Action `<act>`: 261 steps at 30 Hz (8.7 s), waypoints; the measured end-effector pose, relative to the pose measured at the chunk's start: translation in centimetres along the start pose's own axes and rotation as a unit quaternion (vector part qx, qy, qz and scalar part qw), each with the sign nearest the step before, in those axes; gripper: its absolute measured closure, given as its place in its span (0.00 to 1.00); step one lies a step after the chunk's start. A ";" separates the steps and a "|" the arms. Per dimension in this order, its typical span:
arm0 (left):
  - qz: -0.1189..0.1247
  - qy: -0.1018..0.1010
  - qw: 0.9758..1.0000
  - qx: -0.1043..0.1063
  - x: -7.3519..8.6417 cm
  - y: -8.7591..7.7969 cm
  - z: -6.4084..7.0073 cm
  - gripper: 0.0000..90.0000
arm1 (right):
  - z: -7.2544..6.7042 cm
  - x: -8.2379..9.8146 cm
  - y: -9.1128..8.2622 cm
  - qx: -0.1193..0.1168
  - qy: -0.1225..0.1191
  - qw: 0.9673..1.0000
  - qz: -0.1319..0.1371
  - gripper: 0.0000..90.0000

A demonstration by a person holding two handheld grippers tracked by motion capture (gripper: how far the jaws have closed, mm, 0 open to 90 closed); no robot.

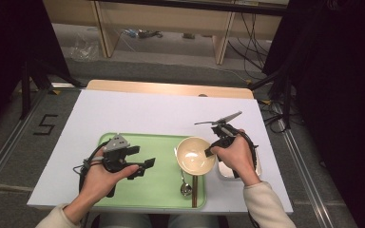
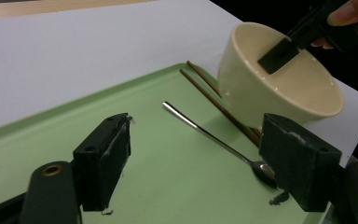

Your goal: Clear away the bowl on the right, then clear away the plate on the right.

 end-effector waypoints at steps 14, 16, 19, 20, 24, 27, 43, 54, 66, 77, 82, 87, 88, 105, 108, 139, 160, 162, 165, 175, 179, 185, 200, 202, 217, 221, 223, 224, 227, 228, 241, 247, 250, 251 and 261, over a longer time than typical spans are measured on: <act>-0.046 -0.017 0.998 0.030 -1.7 4.0 1.7 0.33 | -3.3 -0.4 1.7 0.005 -0.017 1.000 -0.011 0.96; -0.054 -0.022 0.998 0.030 -1.7 4.4 1.9 0.33 | -3.5 -0.4 1.8 0.005 -0.022 1.000 -0.015 0.96; -0.073 -0.023 0.997 0.023 -1.6 4.9 1.9 0.34 | -4.0 -0.4 1.9 0.007 -0.022 1.000 -0.018 0.96; -0.078 -0.024 0.996 0.022 -1.6 5.0 1.9 0.35 | -4.1 -0.4 2.0 0.006 -0.028 1.000 -0.012 0.96; -0.089 -0.030 0.996 0.014 -1.5 5.5 1.9 0.40 | -4.6 -0.4 1.9 0.001 -0.035 0.999 -0.011 0.96; -0.099 -0.035 0.994 0.009 -1.5 5.7 1.8 0.47 | -5.0 -0.4 1.8 0.007 -0.034 0.999 -0.007 0.95; -0.143 -0.064 0.987 -0.028 -1.4 5.7 0.5 0.82 | -6.4 -0.3 2.0 0.033 -0.048 0.998 0.006 0.95; -0.169 -0.085 0.981 -0.042 -1.2 5.7 -0.7 0.92 | -8.2 -0.1 2.5 0.037 -0.034 0.999 0.012 0.94; -0.190 -0.118 0.972 -0.066 1.0 5.2 -3.5 0.92 | -6.1 -0.5 -2.0 -0.011 -0.014 0.997 0.076 0.69; -0.187 -0.149 0.969 -0.059 1.7 5.8 -3.8 0.91 | 1.6 -0.3 -3.5 0.017 0.096 0.992 0.077 0.68; -0.180 -0.164 0.968 -0.056 1.9 6.2 -3.9 0.91 | 4.2 0.1 -3.1 0.025 0.122 0.990 0.067 0.67; -0.170 -0.159 0.971 -0.049 2.1 6.3 -4.0 0.90 | 6.3 0.6 -3.1 0.034 0.135 0.988 0.060 0.65; -0.164 -0.150 0.974 -0.048 2.2 6.3 -4.0 0.89 | 6.8 0.6 -3.1 0.041 0.131 0.989 0.062 0.65; -0.059 0.010 0.992 -0.114 1.2 2.2 -3.8 0.33 | 10.4 1.8 -2.9 0.061 0.160 0.984 0.037 0.61; -0.033 0.019 0.992 -0.120 1.6 0.2 -3.9 0.32 | 10.9 2.1 -3.2 0.067 0.175 0.982 0.034 0.60; 0.020 -0.036 0.993 -0.112 6.4 -4.6 -5.0 0.29 | 15.5 3.9 -2.6 0.087 0.209 0.974 0.011 0.61; 0.015 -0.040 0.994 -0.105 6.4 -4.2 -5.2 0.30 | 16.7 5.0 -1.9 0.100 0.231 0.967 -0.032 0.76; 0.015 -0.039 0.994 -0.105 6.3 -4.2 -5.2 0.30 | 16.8 5.0 -1.6 0.098 0.221 0.970 -0.039 0.79; 0.019 -0.047 0.993 -0.107 6.3 -4.1 -5.1 0.30 | 17.2 4.9 -1.3 0.088 0.187 0.978 -0.027 0.82; 0.015 -0.044 0.993 -0.105 6.3 -4.1 -5.1 0.30 | 17.3 5.1 -0.5 0.081 0.192 0.977 -0.046 0.89; 0.016 -0.043 0.993 -0.104 6.3 -4.1 -5.2 0.30 | 17.4 5.1 -0.3 0.081 0.189 0.978 -0.045 0.92; 0.016 -0.045 0.994 -0.102 6.2 -4.0 -5.1 0.31 | 18.0 5.2 -0.5 0.067 0.184 0.980 -0.043 0.97; 0.019 -0.050 0.993 -0.101 5.8 -4.0 -5.1 0.32 | 17.1 4.9 -1.4 0.033 0.217 0.975 -0.018 1.00; 0.018 -0.047 0.994 -0.098 5.7 -4.0 -5.2 0.33 | 17.2 4.9 -1.4 0.019 0.221 0.975 -0.020 1.00; 0.016 -0.071 0.995 -0.066 2.9 -2.4 -4.9 0.35 | 14.6 3.7 -3.5 -0.023 0.216 0.976 0.024 1.00; 0.015 -0.072 0.995 -0.062 1.7 -1.6 -4.7 0.35 | 13.3 3.0 -4.2 -0.036 0.199 0.979 0.038 1.00; 0.014 -0.071 0.996 -0.059 1.2 -1.2 -4.5 0.35 | 12.7 2.6 -4.4 -0.043 0.197 0.978 0.046 1.00; 0.011 -0.070 0.996 -0.058 1.0 -1.0 -4.5 0.35 | 12.4 2.4 -4.6 -0.045 0.204 0.977 0.046 1.00; 0.011 -0.066 0.997 -0.049 0.3 -0.5 -4.3 0.35 | 11.5 2.0 -4.8 -0.052 0.206 0.976 0.047 1.00; 0.009 -0.066 0.997 -0.048 0.1 -0.4 -4.2 0.35 | 11.4 1.9 -4.7 -0.048 0.186 0.980 0.058 1.00; -0.002 -0.069 0.997 -0.030 -2.3 1.3 -3.1 0.36 | 7.3 0.0 -5.5 -0.067 0.164 0.981 0.074 1.00; -0.009 -0.061 0.998 -0.007 -4.1 2.4 -1.8 0.41 | 5.2 -0.8 -5.2 -0.076 0.158 0.982 0.065 1.00; -0.006 -0.059 0.998 -0.003 -4.9 3.0 -1.1 0.40 | 4.3 -1.0 -5.1 -0.071 0.149 0.984 0.065 1.00; -0.007 -0.055 0.998 0.003 -5.1 3.3 -1.0 0.39 | 4.1 -1.1 -5.0 -0.071 0.146 0.985 0.067 1.00; -0.028 -0.071 0.997 0.013 -6.0 5.2 0.2 0.39 | 2.5 -1.4 -4.4 -0.074 0.140 0.985 0.064 1.00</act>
Point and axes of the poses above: each handheld gripper's, and its own axes: y roughly forward along the jaws, x roughly out of its underside, z roughly to its right, the point moved 2 cm from there along y, roughly forward along the jaws, and after that the axes turned 4 degrees about -z, right-handed, at the moved point
